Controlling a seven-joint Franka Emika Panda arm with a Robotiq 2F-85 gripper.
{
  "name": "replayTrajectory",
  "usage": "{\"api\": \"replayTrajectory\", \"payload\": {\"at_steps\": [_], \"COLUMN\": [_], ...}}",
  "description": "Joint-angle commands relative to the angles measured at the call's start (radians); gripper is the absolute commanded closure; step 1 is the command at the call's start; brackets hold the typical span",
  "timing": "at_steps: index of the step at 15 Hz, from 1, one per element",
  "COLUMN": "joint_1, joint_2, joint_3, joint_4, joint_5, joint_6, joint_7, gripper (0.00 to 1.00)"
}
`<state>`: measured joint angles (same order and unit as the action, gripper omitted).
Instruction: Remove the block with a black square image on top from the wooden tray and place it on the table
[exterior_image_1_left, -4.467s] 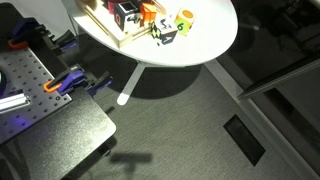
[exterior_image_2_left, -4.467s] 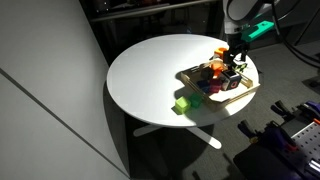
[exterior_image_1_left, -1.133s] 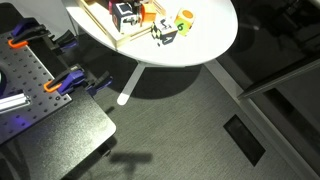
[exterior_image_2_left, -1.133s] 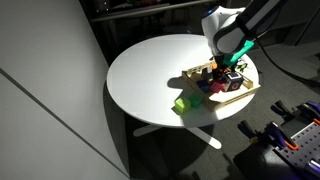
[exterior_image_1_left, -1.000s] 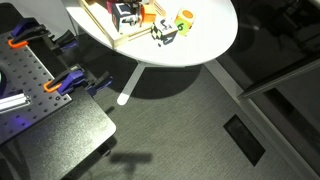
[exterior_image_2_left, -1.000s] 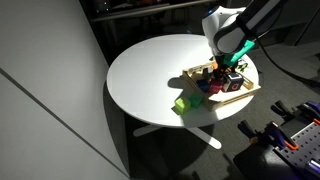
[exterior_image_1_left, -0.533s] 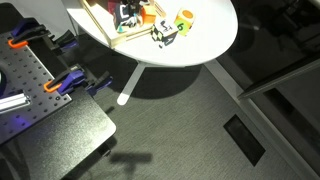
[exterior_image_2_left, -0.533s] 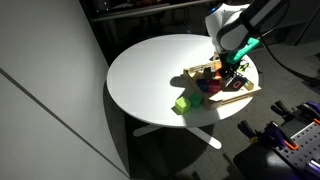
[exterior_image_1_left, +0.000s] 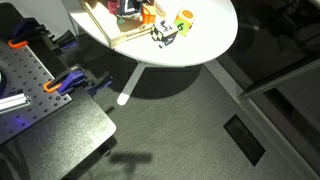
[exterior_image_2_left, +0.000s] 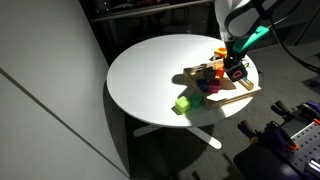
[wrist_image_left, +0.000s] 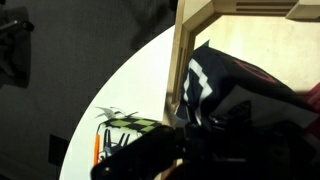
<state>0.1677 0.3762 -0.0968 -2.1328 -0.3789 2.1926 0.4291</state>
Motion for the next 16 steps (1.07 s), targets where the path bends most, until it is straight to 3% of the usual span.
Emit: {"api": "replayTrajectory", "payload": {"at_steps": [1, 8, 16], "joint_1": [-0.023, -0.101, -0.140], "joint_2": [-0.077, -0.059, 0.041], "joint_3": [-0.007, -0.028, -0.057], "joint_4": [-0.031, 0.056, 0.254], "joint_5": [-0.004, 0.028, 0.051], "joint_6": [-0.004, -0.004, -0.017], "joint_7": [0.038, 0.034, 0.063], "gripper": [0.96, 0.97, 0.96]}}
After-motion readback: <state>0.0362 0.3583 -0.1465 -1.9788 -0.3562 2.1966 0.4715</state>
